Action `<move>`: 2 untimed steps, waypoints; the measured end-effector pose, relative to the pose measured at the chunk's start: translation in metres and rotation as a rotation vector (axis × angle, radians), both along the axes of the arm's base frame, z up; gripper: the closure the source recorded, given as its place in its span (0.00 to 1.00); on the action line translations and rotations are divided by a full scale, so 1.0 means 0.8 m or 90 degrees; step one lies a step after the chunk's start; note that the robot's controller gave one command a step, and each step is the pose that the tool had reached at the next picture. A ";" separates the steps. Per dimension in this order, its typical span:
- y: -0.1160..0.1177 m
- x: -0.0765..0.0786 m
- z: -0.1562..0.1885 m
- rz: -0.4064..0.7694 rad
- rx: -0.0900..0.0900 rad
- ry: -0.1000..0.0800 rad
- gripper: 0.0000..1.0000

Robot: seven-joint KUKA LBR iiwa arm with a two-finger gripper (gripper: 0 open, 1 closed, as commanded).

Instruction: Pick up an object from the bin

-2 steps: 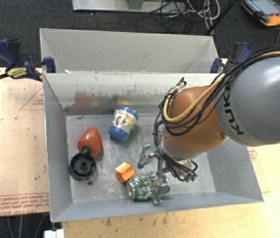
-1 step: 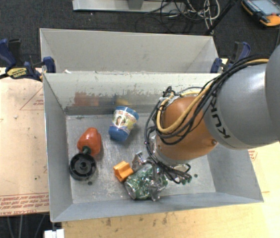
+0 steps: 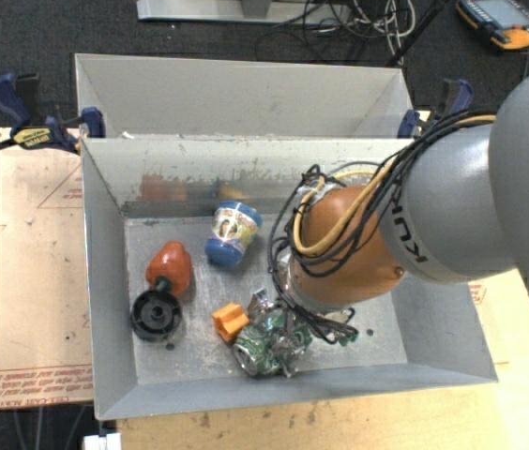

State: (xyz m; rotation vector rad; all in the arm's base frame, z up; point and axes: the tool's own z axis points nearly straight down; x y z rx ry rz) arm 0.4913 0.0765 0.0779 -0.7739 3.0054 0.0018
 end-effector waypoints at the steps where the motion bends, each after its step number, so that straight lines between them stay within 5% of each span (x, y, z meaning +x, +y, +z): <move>1: 0.000 0.000 0.000 0.000 0.000 0.000 1.00; 2: 0.000 0.001 0.002 0.000 -0.001 0.002 1.00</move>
Offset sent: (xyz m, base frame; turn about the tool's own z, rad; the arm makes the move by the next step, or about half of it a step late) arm -0.0001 0.0000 0.0065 0.0002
